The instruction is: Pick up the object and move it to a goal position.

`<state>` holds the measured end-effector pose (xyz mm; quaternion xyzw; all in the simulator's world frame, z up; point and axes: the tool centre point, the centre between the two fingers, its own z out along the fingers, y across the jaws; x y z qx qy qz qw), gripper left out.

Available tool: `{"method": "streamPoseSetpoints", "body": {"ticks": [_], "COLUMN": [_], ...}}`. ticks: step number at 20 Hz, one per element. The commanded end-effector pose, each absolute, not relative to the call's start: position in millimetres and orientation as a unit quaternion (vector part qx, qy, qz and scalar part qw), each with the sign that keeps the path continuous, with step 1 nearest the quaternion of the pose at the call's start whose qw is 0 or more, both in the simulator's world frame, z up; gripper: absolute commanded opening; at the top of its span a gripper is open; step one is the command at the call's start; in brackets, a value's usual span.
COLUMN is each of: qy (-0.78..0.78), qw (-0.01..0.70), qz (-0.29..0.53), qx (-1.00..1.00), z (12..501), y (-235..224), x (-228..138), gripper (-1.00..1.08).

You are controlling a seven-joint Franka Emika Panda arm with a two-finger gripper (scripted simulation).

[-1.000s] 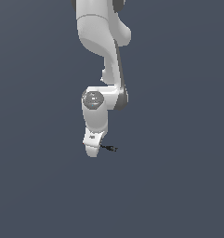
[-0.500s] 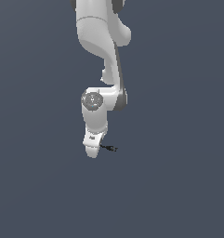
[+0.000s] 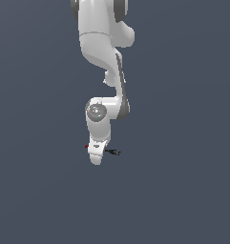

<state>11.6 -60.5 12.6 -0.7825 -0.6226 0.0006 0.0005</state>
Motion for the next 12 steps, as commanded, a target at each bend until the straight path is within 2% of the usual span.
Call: {"method": "streamPoseSetpoints", "body": {"ticks": [1, 3, 4, 12], "qy": [-0.623, -0.623, -0.623, -0.623], "qw": [0.0, 0.0, 0.0, 0.0], "qz": [0.0, 0.0, 0.0, 0.0], "qx": [-0.782, -0.782, -0.782, -0.782], "z": [7.1, 6.2, 6.2, 6.2], "y": [-60.5, -60.5, -60.5, -60.5], "x": [12.6, 13.0, 13.0, 13.0], "gripper": [1.0, 1.0, -1.0, -1.0]}}
